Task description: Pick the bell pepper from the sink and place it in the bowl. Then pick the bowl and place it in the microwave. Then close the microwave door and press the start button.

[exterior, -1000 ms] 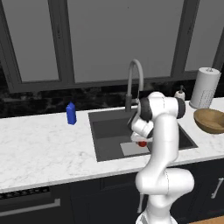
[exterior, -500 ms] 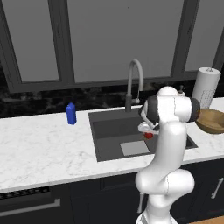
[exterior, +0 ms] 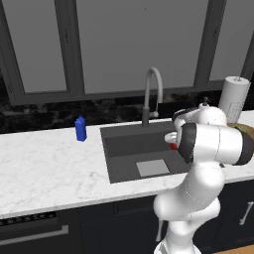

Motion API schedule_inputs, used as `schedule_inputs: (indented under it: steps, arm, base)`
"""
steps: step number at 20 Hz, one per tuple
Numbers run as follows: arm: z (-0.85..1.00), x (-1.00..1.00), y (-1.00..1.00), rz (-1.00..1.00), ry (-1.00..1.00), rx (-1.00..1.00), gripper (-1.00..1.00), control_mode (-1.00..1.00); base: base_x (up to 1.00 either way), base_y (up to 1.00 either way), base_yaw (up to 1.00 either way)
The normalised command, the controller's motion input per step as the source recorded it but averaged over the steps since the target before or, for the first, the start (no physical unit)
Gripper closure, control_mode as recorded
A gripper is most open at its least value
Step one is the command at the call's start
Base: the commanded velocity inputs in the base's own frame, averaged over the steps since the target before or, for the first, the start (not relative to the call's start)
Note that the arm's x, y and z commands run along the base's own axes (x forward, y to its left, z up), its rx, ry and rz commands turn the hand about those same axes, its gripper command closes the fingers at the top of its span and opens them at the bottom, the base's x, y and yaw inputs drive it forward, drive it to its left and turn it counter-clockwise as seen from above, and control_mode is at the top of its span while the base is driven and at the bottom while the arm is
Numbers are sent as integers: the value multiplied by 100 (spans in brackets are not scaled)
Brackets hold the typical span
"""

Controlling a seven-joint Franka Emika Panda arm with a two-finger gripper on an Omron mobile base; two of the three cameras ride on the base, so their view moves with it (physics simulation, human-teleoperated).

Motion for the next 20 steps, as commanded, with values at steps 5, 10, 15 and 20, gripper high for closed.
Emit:
schedule_inputs:
  steps: [5,10,15,20]
  arm:
    - [100,-34,-20,-1,-6,2,100,-100]
    - [100,-27,-16,-6,-1,0,100,-100]
    - [96,-23,-27,-15,4,0,100,-100]
    - [61,-14,-38,-23,13,-2,100,-100]
  base:
    - [0,0,0]
    - [0,0,0]
    - [0,0,0]
    - [0,0,0]
